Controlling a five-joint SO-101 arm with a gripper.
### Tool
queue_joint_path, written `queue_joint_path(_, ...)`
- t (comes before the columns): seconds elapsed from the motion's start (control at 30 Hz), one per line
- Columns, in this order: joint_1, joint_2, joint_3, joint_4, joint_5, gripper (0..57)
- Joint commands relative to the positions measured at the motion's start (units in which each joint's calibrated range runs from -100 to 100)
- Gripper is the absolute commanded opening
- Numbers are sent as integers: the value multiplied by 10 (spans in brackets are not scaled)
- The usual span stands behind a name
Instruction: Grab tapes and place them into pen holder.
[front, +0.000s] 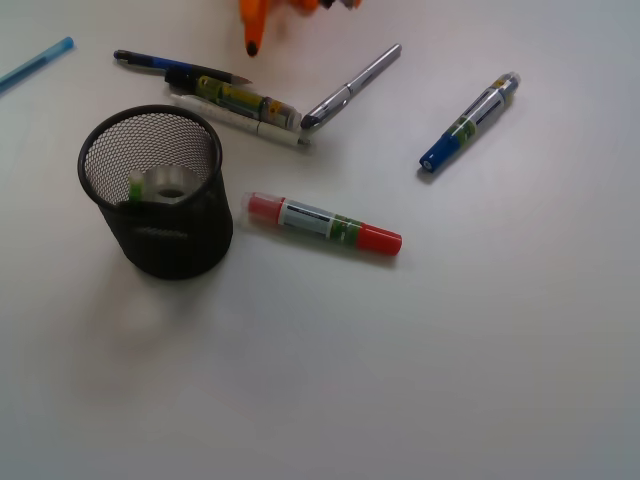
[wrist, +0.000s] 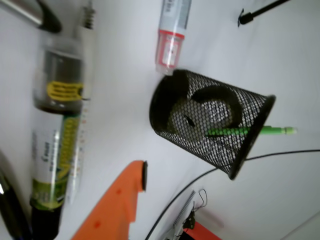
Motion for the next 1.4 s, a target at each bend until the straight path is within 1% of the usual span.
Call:
queue_joint_path(0.0, 19, -13, 11, 4, -3, 387)
queue_joint_path(0.27, 17, -30, 27, 102, -27, 387)
queue_joint_path(0.4, -23, -30, 45, 124, -48, 387)
queue_joint_path(0.5, -32, -30, 52, 133, -52, 383)
queue_joint_path(0.53, -28, -30, 51, 134, -52, 362)
queue_joint_path(0.57, -23, -30, 51, 133, -51, 327)
queue_joint_path(0.67, -18, -30, 50, 133, -50, 180)
queue_joint_path(0.7, -18, -30, 50, 133, -50, 139)
queue_joint_path(0.73, -18, -30, 49, 133, -50, 108)
queue_joint_path(0.77, -18, -30, 46, 133, -50, 89)
queue_joint_path(1.37, -19, -30, 44, 133, -50, 91)
